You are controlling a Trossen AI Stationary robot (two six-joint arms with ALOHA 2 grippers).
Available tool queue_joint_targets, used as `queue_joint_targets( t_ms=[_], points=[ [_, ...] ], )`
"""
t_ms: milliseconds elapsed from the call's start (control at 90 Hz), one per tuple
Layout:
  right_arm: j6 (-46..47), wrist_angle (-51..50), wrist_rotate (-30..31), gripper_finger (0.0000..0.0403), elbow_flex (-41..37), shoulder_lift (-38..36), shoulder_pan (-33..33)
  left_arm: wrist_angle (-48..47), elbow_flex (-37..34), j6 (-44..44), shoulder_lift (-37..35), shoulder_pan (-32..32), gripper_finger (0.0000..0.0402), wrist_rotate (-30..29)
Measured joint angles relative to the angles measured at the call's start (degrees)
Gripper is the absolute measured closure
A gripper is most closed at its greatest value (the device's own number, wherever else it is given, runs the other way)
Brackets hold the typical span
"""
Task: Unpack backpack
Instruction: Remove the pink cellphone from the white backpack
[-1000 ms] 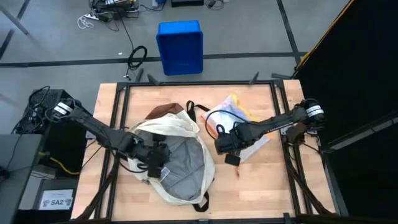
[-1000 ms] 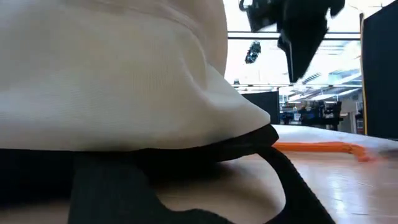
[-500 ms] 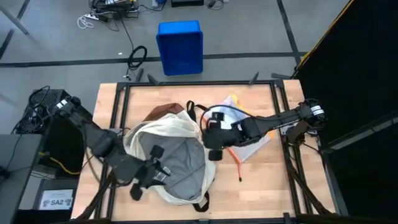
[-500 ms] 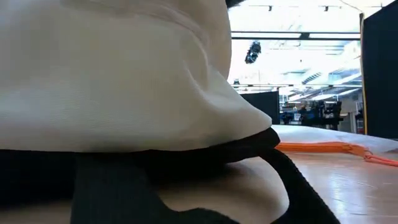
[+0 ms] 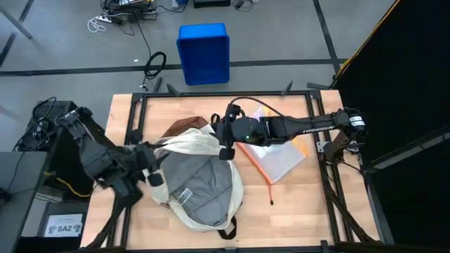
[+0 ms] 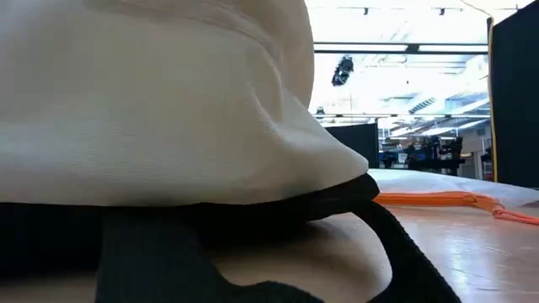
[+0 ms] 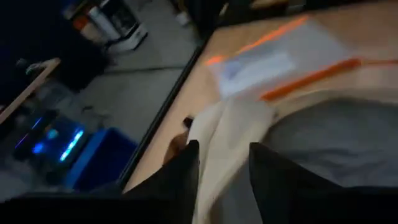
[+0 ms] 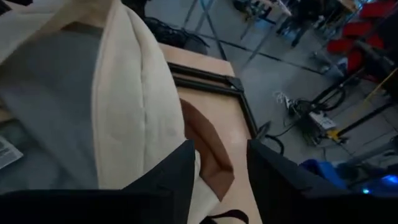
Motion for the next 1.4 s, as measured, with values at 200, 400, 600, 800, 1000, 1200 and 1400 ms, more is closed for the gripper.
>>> queue_joint_targets(
  t_ms=[200,400,600,800,1000,1200,1400],
  points=[
    [0.1,-0.6,-0.6,0.0298,0.0,0.0,0.2,-0.5,-6.6,-2.6,0.4,8.9,0.0364,3.6],
    [-0.5,-1.2,-0.8,0.0302,-0.1,0.0,1.9,10.7,-13.4,5.0,0.3,12.8,0.0387,15.5],
    [-1.2,-0.7,-0.9,0.0301,-0.1,0.0,3.2,49.6,-21.2,32.5,0.4,11.4,0.0388,40.6],
    [-1.5,-0.7,-1.3,0.0300,-0.1,0.0,3.4,73.2,-23.7,47.5,0.7,7.6,0.0388,60.3],
    [1.2,-0.7,-10.3,0.0303,-0.4,0.0,3.4,71.4,-19.0,49.9,0.7,4.2,0.0388,54.4],
    [6.5,-0.6,-20.6,0.0303,-4.4,0.0,4.2,64.1,-14.2,51.0,0.6,1.5,0.0388,43.1],
    [10.4,-0.5,-21.5,0.0312,-11.5,0.1,6.8,53.4,-14.1,44.1,0.5,1.3,0.0388,28.6]
  ],
)
